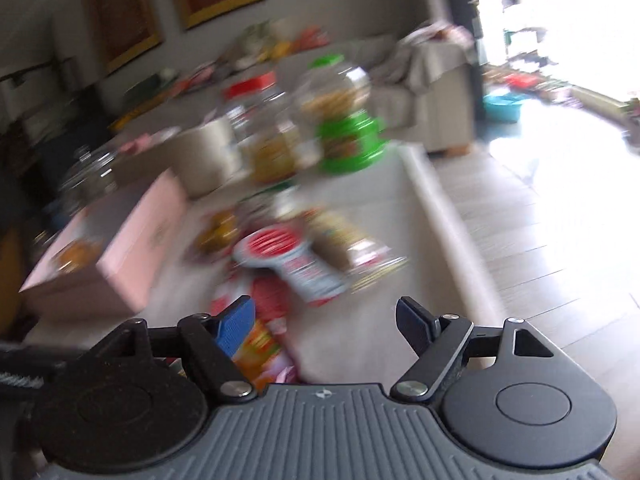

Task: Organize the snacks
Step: 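Move both empty tools back over the remaining snacks on the table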

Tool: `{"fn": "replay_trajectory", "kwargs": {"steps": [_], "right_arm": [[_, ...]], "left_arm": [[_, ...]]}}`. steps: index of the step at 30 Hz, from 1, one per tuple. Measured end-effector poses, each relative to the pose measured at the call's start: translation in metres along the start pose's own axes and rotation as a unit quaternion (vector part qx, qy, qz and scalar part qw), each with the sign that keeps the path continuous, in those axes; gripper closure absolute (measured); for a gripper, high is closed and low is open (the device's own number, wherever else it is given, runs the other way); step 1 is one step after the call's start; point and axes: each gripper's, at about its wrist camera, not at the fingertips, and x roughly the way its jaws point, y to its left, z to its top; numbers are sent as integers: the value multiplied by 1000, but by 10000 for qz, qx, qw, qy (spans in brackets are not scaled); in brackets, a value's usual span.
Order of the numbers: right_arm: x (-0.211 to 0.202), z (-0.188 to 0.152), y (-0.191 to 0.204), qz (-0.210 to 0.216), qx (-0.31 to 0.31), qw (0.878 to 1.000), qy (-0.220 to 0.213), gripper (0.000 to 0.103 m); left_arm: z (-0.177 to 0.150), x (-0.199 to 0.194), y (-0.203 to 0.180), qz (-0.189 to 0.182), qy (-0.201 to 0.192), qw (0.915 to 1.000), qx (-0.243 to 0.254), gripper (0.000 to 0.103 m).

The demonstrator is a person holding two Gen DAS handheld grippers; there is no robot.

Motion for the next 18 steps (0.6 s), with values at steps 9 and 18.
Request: {"fn": "replay_trajectory", "kwargs": {"steps": [9,18], "right_arm": [[15,-5,2,75,13,9997,243,32],[37,53,49,534,-837,9943,393,39]], "left_arm": [[10,-5,11,287,-171,9994,-64,50],[-2,-15,23,808,-494,9954,167,50]]}}
